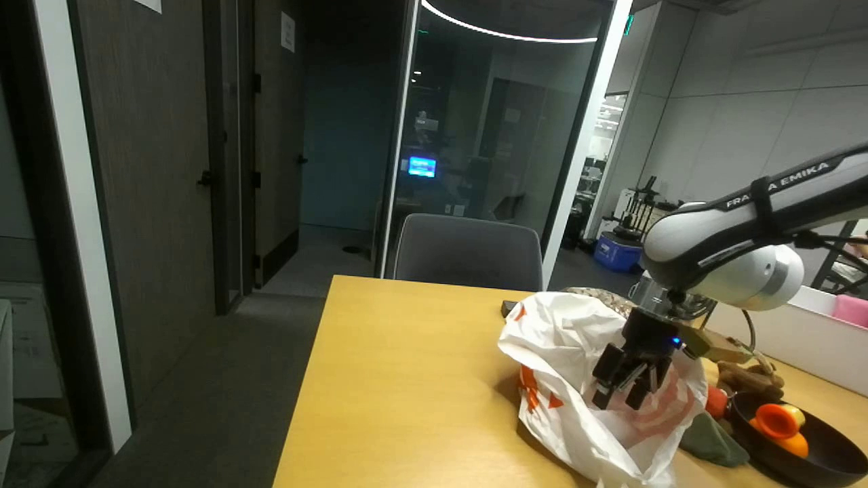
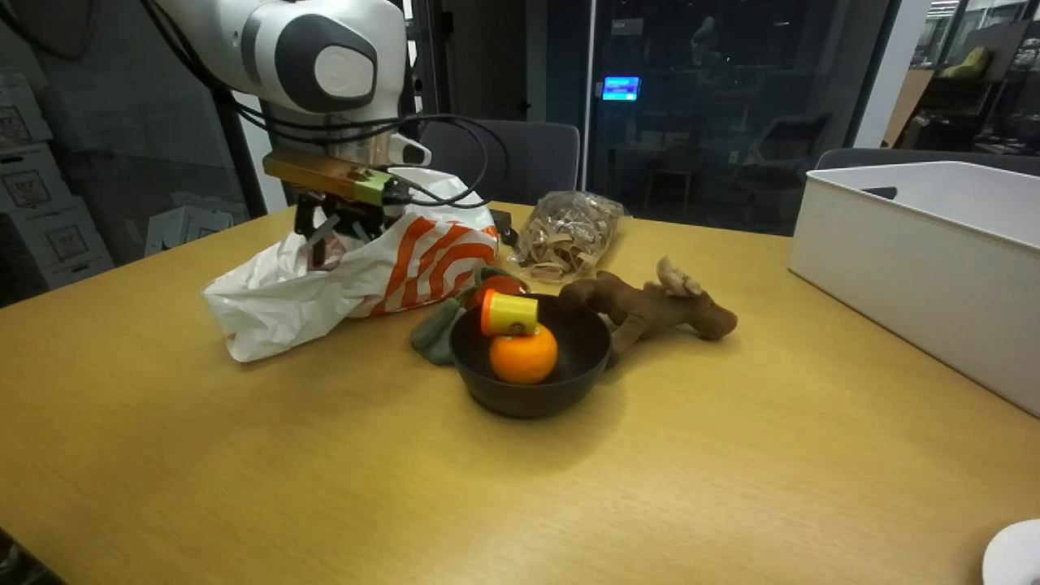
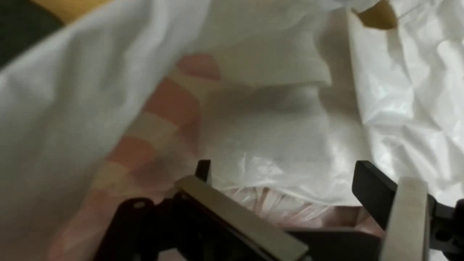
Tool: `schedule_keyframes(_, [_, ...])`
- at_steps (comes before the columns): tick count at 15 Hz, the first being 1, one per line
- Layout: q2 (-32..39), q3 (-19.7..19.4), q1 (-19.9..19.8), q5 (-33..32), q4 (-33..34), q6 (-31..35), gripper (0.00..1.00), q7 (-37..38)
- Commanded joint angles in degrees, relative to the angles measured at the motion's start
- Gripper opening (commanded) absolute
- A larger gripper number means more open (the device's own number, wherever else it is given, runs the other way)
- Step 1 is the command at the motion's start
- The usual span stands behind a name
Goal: Remove the fruits and container from the plastic and put them in the bowl.
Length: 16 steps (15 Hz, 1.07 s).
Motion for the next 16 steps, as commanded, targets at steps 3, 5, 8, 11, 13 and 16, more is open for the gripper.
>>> schedule_keyframes(3, [2.8, -0.7, 1.1, -11.8, 2.6, 9.4, 1.00, 19.2])
schedule_keyframes(5, [3.2, -1.5, 1.6, -16.0, 2.4, 12.4, 1.00, 25.5])
schedule_keyframes(8, [4.9, -2.5, 2.6, -20.8, 3.1, 15.2, 1.00, 33.2])
schedule_keyframes(11, [6.8, -4.7, 4.4, -26.8, 4.5, 17.8, 1.00, 40.9])
schedule_keyframes(13, [8.0, -6.8, 5.9, -31.1, 5.9, 19.1, 1.00, 46.0])
schedule_keyframes(16, [9.8, -9.2, 7.7, -35.1, 8.3, 19.5, 1.00, 51.3])
